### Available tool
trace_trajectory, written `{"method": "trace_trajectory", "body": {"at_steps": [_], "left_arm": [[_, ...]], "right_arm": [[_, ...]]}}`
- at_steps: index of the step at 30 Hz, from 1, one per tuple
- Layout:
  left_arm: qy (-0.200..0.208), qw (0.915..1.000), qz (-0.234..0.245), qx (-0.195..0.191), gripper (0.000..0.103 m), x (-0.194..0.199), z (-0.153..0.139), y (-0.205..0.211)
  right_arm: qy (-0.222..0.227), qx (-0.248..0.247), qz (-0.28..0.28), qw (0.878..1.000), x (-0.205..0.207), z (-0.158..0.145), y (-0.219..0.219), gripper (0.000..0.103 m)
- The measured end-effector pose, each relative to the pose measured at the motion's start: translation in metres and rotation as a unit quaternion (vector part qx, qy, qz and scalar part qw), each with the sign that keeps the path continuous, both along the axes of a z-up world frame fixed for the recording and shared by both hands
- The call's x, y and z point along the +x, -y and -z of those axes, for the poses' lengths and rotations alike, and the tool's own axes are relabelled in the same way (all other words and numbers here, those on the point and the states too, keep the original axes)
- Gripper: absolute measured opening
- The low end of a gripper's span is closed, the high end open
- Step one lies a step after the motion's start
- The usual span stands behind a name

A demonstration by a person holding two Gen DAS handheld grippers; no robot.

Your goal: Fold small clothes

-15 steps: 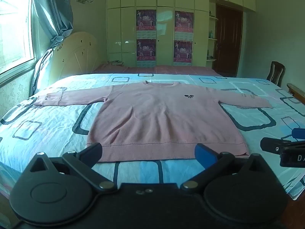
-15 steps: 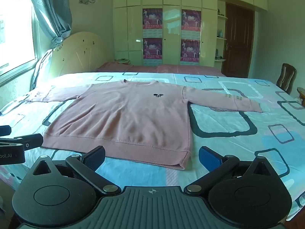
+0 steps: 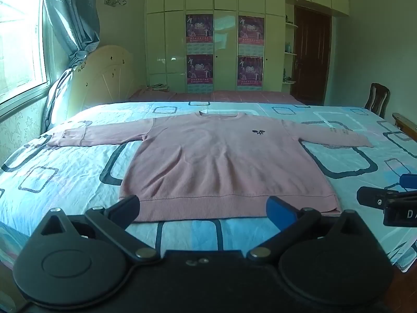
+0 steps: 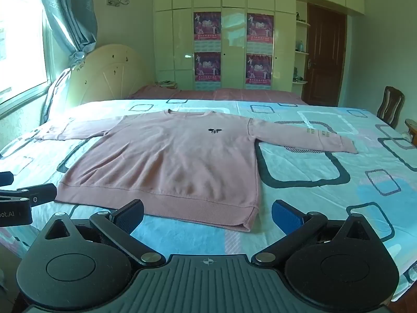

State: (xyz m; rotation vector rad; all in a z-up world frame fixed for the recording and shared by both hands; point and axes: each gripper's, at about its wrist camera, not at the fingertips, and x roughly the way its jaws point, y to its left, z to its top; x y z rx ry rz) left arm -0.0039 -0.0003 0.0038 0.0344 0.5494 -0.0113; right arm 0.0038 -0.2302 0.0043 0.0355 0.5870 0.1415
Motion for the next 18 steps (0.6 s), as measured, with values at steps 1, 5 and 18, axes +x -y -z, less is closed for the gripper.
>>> {"method": "trace_trajectory", "body": {"at_steps": [1,5,18], "left_arm": [[0.0,1.0,0.001,-0.001,0.102,-0.0008,-0.0012,0.0005],[0.002,1.0,0.001,0.001,0.103,-0.0014,0.0,0.0018],[0.004,1.0,0.003,0.005,0.102,-0.0017,-0.0025,0.0044]], "right_arm": [[0.0,0.0,0.0,1.0,-0.0001,0.0,0.0,0.103],[0.0,0.0,0.0,1.0,0.0003,0.0003,0.0001,0.103],[0.003,0.002,0.0,1.0,-0.0022,-0.0021,0.0048,0.103]]}}
